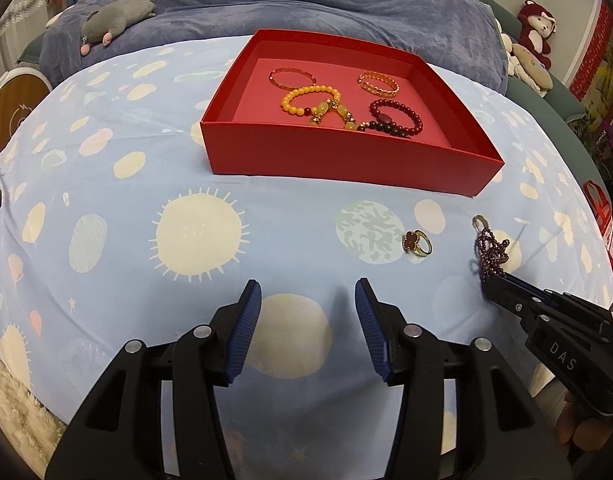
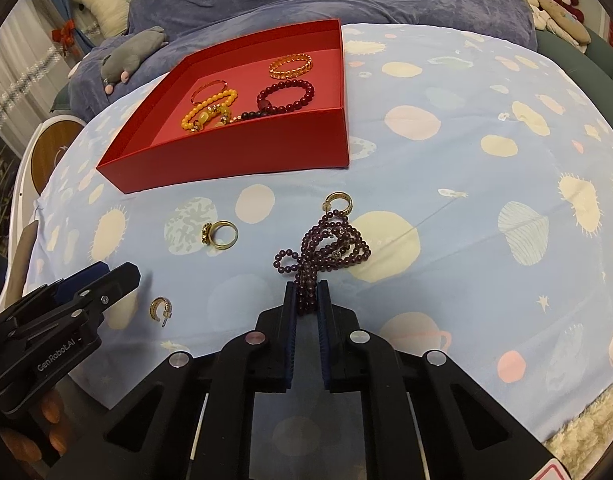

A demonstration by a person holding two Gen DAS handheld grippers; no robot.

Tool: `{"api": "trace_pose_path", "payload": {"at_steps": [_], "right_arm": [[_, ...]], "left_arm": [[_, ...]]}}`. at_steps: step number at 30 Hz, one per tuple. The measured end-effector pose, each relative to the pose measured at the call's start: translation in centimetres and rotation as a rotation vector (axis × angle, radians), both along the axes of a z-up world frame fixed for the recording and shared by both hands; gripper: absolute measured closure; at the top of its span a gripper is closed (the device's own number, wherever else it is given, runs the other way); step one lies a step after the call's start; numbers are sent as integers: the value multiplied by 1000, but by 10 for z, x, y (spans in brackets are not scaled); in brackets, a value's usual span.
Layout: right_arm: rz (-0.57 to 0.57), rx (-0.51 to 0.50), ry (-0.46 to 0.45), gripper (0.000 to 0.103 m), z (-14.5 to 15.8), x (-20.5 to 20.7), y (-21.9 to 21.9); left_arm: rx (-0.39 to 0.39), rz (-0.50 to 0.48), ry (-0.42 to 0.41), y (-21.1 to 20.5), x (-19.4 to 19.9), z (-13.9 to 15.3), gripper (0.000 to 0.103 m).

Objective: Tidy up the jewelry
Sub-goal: 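Move the right tool to the dark red bead strand and close on it, then grasp the gold ring with the left tool while the right tool holds the strand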

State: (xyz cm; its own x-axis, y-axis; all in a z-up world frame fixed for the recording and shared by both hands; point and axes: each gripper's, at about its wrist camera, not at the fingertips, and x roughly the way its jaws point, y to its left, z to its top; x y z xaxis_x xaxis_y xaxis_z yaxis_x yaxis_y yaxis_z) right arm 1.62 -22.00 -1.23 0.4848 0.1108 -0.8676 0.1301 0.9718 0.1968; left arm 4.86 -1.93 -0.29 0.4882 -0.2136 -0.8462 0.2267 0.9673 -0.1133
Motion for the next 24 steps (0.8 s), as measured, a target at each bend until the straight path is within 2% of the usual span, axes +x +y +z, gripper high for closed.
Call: {"api": "trace_pose_path", "payload": {"at_steps": [6,12,22,24], "right_arm": [[-3,17,-10,96,9,-10,1],[-20,24,-2,96,10,-17,-2],[-39,40,4,96,8,-20,-8],[-38,45,4,96,8,-20,-8]], "left_arm": [[-16,-24,-9,-8,-1,4,56],[-45,-73,1,-34,7,6,56],[-48,-102,18,-70,27,-6,57],[-46,-103,23,-71,28,-9,60]]}}
